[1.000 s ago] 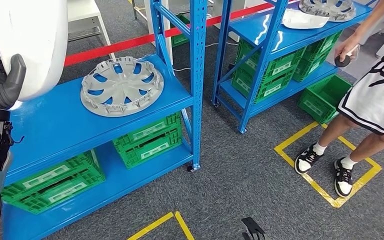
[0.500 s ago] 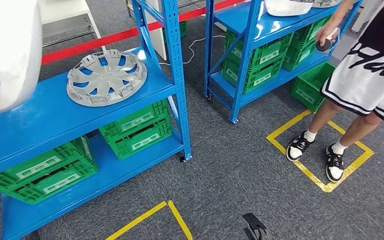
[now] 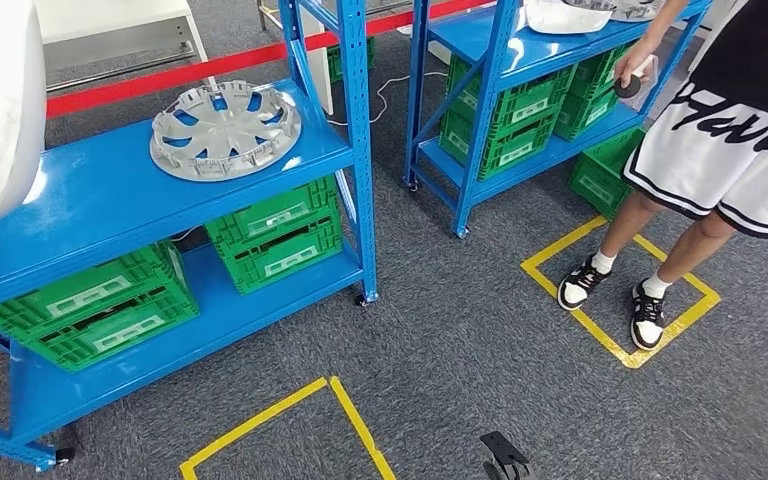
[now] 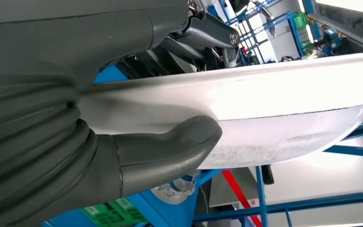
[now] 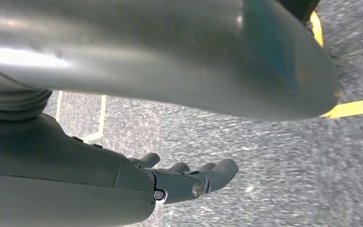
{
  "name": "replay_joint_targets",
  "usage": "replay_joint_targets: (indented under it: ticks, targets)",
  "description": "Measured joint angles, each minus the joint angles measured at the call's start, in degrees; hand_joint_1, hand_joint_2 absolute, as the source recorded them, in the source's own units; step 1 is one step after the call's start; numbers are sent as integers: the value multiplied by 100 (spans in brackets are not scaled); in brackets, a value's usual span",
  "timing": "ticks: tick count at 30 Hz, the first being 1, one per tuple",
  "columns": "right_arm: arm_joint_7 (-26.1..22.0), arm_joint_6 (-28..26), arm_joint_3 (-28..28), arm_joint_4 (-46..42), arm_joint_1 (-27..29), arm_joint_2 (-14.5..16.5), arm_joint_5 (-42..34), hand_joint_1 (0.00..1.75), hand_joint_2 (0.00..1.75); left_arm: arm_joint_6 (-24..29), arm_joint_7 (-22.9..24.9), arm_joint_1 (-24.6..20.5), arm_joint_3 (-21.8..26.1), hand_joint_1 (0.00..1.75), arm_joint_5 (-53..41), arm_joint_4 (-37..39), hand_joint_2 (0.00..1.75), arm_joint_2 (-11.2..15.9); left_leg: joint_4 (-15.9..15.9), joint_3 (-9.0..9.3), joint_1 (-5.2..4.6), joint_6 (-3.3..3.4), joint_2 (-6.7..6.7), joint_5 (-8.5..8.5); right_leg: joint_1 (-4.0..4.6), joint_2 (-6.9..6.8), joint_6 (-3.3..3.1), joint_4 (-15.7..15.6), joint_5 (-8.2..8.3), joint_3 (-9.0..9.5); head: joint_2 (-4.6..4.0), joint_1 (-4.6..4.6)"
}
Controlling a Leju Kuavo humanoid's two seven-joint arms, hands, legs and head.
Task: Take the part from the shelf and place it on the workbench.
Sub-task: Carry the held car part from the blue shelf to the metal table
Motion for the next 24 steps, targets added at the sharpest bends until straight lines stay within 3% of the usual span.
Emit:
replay_joint_targets:
  ticks: [1,2,4,5,6,8,9,11,12,13,16,17,18,19,20,21,22,24]
  targets:
    - [-1,14,-1,0,-1,-4,-3,0,0,2,0,-2,0,175,0,12,175,3,14,-109,-3,13,1,78,1,0,10,366,-235,-65,0,5]
    - [-1,17,0,0,-3,-10,-5,0,0,3,0,-1,0,175,0,26,175,5,32,-227,-5,14,1,156,1,0,19,674,-336,-89,0,6]
    - [1,17,-1,0,-4,-19,-9,0,0,5,0,7,0,175,0,57,175,5,83,-476,2,-3,-1,309,1,0,29,844,-149,83,0,7]
    - [2,17,0,0,-7,-21,-10,0,0,6,-1,10,0,175,1,67,175,8,121,-602,8,-24,-3,380,-1,-1,30,661,-13,310,0,9]
    - [2,17,0,0,-15,-23,-11,0,0,10,-2,11,-1,175,1,68,175,12,167,-717,9,-52,-6,442,0,-2,27,324,-1,614,0,19]
    - [3,17,0,0,-31,-32,-13,0,0,26,-9,3,-2,175,8,58,175,45,255,-865,2,-122,-4,541,23,12,-17,-363,-199,1111,0,44]
    - [3,17,0,0,-33,-36,-13,0,0,34,-13,-5,-4,175,14,55,175,59,269,-893,0,-158,0,590,38,19,-49,-554,-302,1217,0,50]
    - [0,17,-1,0,-25,-40,-13,0,0,42,-19,-24,-11,175,25,69,175,78,244,-903,14,-230,2,685,47,13,-129,-621,-249,1177,0,52]
    - [-1,17,-2,0,-26,-40,-13,0,0,42,-18,-30,-15,175,28,80,175,90,260,-927,25,-265,-6,639,39,4,-172,-624,-183,1132,0,46]
    - [-3,17,-2,0,-30,-41,-13,0,0,42,-15,-37,-19,175,31,91,175,108,353,-973,36,-300,-16,482,28,-5,-211,-633,-106,1071,0,40]
    - [-11,17,-2,0,-30,-42,-14,0,0,42,-13,-68,-24,175,44,125,175,146,1214,-1164,65,-383,-32,-361,15,-15,-256,-637,129,823,0,15]
    - [-13,17,-2,0,-28,-43,-14,0,0,42,-14,-72,-26,175,50,140,175,149,1543,-1186,71,-397,-33,-496,15,-17,-253,-634,207,727,0,14]
    - [-13,17,-2,0,-29,-44,-14,0,0,42,-15,-72,-29,175,55,155,175,151,1758,-1151,73,-402,-33,-491,15,-19,-245,-631,285,628,0,14]
    - [-13,17,-2,0,-29,-45,-14,0,0,42,-15,-71,-31,175,60,166,175,152,1800,-1032,74,-396,-34,-378,15,-21,-235,-629,363,527,0,14]
    - [-13,17,-2,0,-29,-45,-14,0,0,42,-15,-73,-33,175,64,172,175,152,1659,-826,74,-380,-36,-242,15,-21,-222,-628,437,437,0,15]
    - [-13,17,-2,0,-30,-45,-15,0,0,42,-15,-82,-34,175,67,167,175,151,1342,-523,73,-354,-41,-197,16,-20,-205,-625,509,362,0,16]
    - [-13,17,-2,0,-30,-45,-16,0,0,42,-16,-97,-38,175,68,154,175,147,914,-175,63,-325,-48,-254,20,-18,-180,-624,574,300,0,17]
    - [-13,17,-2,0,-31,-46,-21,0,0,43,-20,-141,-49,175,77,131,175,137,286,250,27,-254,-63,-451,15,-16,-112,-653,704,247,0,29]
